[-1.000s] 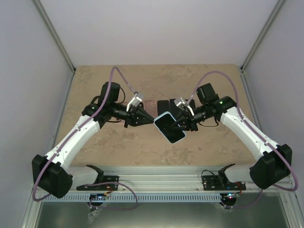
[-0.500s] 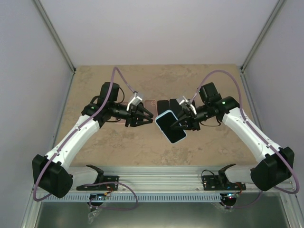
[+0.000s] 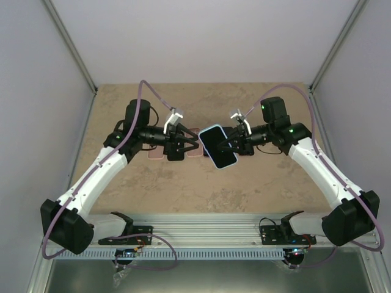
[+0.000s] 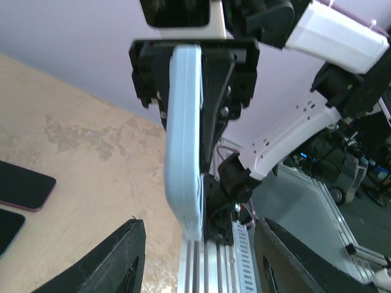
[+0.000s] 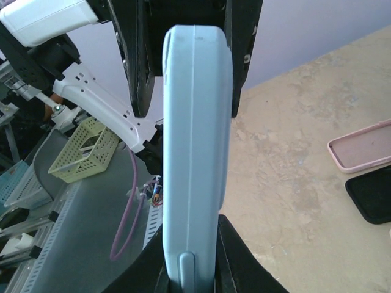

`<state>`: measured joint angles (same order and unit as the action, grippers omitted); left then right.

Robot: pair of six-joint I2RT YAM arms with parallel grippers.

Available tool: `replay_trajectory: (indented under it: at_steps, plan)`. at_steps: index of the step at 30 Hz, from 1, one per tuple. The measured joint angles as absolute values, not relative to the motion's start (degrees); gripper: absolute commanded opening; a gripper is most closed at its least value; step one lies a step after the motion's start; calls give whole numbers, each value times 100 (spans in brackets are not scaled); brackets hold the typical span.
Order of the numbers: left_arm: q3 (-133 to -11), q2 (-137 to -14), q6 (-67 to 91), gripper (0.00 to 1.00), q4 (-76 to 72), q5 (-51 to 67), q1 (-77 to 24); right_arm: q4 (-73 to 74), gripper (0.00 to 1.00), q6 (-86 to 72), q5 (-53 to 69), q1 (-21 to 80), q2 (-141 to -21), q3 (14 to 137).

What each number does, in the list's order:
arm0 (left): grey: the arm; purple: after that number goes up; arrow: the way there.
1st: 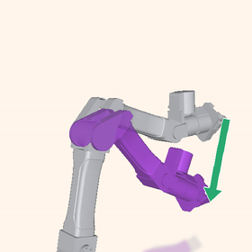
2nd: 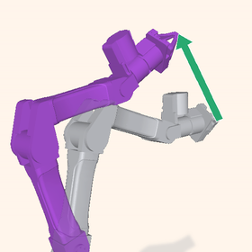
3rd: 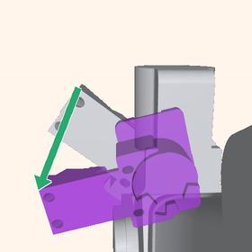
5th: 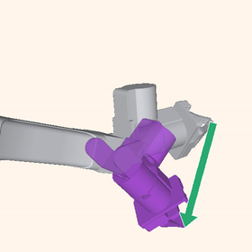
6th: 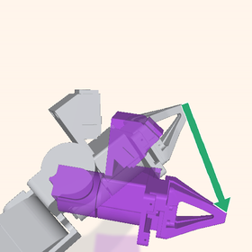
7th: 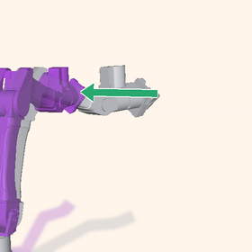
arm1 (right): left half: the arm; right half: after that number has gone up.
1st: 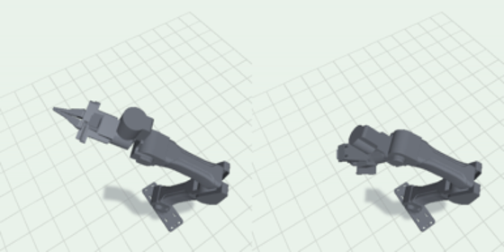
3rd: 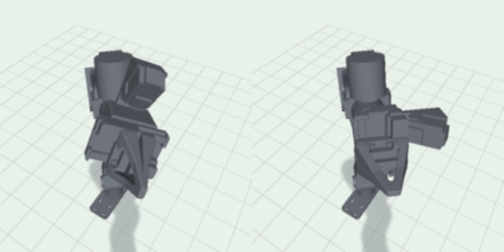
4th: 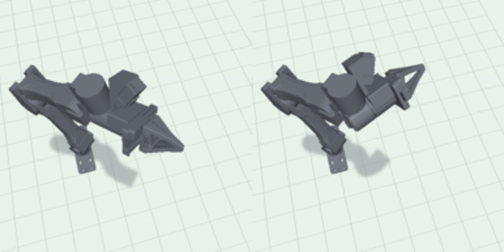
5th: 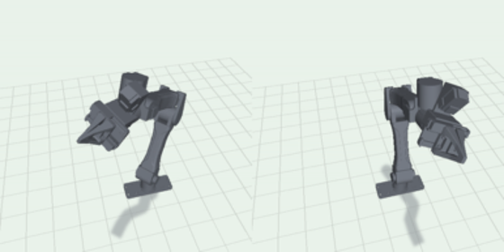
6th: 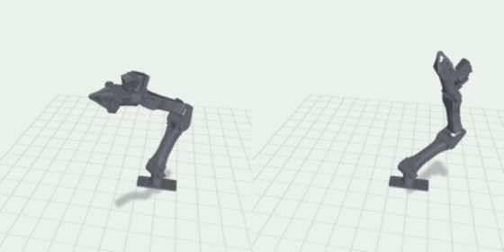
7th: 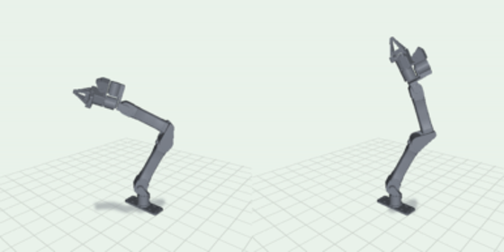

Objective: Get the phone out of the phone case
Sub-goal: Remove the phone case from the phone.

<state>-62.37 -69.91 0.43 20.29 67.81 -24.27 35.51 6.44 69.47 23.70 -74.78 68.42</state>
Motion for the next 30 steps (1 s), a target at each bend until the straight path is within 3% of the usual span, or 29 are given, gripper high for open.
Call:
replay_trajectory:
  at_steps: [4,9,25,30]
  plan:
    - [-6237,-7067,707,49,1376,6613,-2432,3404,1,473,6895,2368,-7450,6766]
    - [-6239,-7242,1214,38,943,6368,-2434,3334,1,416,6860,2368,-7360,6622]
    - [-6097,-7214,1205,9,827,6534,-2464,3605,1,718,6912,2296,-7299,6512]
    - [-6047,-7185,1179,5,790,6635,-2445,3911,1,1044,7164,2237,-7275,6504]
